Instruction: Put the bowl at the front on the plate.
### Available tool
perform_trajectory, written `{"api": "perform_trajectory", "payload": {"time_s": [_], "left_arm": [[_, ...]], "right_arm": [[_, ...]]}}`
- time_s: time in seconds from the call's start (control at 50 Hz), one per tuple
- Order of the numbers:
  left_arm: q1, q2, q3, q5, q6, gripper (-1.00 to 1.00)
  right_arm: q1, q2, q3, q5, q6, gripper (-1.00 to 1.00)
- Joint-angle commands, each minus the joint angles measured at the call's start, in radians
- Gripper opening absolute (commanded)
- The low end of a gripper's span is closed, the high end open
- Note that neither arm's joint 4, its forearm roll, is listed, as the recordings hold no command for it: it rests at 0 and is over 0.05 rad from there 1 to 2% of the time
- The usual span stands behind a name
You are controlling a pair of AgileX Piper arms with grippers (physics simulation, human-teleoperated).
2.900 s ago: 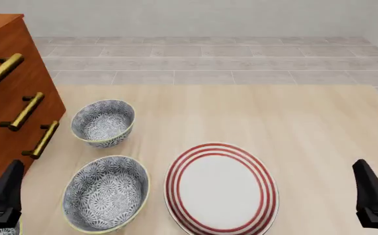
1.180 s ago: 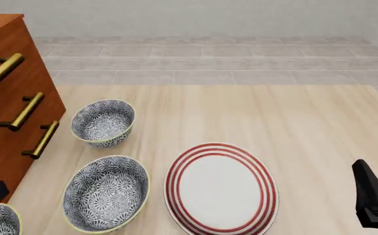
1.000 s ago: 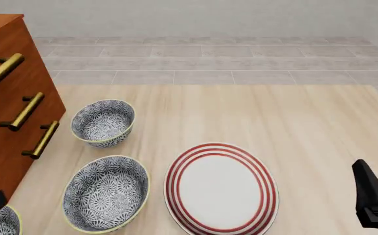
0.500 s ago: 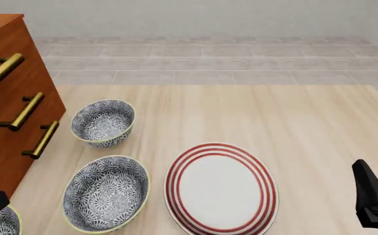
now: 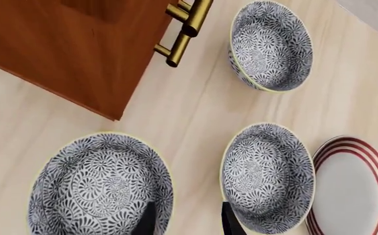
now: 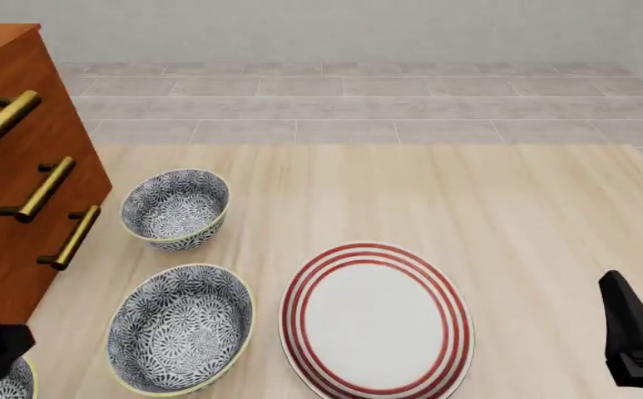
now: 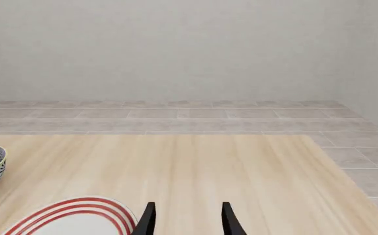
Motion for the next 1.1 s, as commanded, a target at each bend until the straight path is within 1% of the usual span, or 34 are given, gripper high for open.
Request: {"api": "perform_trajectory", "payload": {"time_s": [0.02,0.06,0.14,0.3,0.44,0.5,0.7,0.8,0.84,0.94,1.0,1.02,1.1], "left_arm": [[0.022,0.007,0.070,-0.059,0.011,1.00],[0.031,0.014,0.087,-0.075,0.023,1.00],[0.030,0.017,0.093,-0.078,0.020,1.00],[0.036,0.033,0.139,-0.119,0.023,1.00],[0.017,0.024,0.156,-0.117,0.006,1.00],[0.022,0.036,0.157,-0.131,0.010,1.00],[0.017,0.051,0.214,-0.173,0.001,1.00],[0.022,0.075,0.234,-0.210,0.004,1.00],[0.013,0.070,0.245,-0.213,-0.010,1.00],[0.021,0.103,0.269,-0.253,0.006,1.00],[0.019,0.117,0.275,-0.273,0.000,1.00],[0.019,0.113,0.269,-0.261,-0.001,1.00],[0.014,0.133,0.287,-0.295,-0.001,1.00]], "right_arm": [[0.000,0.000,0.000,0.000,0.000,1.00],[0.000,0.000,0.000,0.000,0.000,1.00],[0.000,0.000,0.000,0.000,0.000,1.00],[0.000,0.000,0.000,0.000,0.000,1.00],[0.000,0.000,0.000,0.000,0.000,1.00],[0.000,0.000,0.000,0.000,0.000,1.00],[0.000,0.000,0.000,0.000,0.000,1.00],[0.000,0.000,0.000,0.000,-0.001,1.00],[0.000,0.000,0.000,0.000,0.000,1.00],[0.000,0.000,0.000,0.000,0.000,1.00],[0.000,0.000,0.000,0.000,0.000,1.00],[0.000,0.000,0.000,0.000,0.000,1.00],[0.000,0.000,0.000,0.000,0.000,1.00]]}}
